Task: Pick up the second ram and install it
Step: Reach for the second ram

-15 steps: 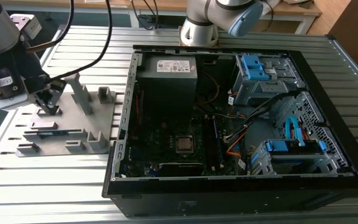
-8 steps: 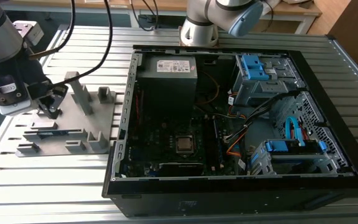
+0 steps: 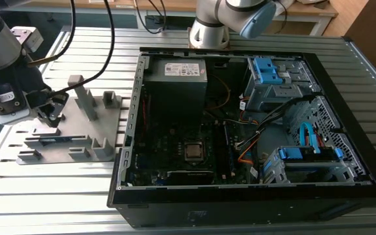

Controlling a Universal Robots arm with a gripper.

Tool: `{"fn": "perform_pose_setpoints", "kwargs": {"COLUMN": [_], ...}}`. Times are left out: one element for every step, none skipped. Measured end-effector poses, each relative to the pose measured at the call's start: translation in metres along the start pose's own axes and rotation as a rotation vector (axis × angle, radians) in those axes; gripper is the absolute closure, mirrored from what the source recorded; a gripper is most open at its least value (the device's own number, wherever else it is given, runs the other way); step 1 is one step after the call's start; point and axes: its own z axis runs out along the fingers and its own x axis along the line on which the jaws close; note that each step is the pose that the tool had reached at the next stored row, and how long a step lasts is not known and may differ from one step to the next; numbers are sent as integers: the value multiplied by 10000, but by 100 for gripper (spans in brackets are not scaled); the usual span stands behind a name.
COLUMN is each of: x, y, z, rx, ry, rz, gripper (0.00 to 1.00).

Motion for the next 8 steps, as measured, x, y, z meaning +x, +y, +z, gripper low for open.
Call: {"fn": "perform_pose_setpoints", "kwargs": {"x": [1,2,2,3,3,3,4,4], "y": [-1,-1,-1,-1,-2,-3,-3,-3], "z": [9,18,30,41,51,61,71,80], "rx": [0,1,1,1,1,1,1,2], "ry": [0,1,1,1,1,2,1,2], "rz": [0,0,1,1,1,1,1,1], "gripper": [90,90,90,90,90,90,90,90]}}
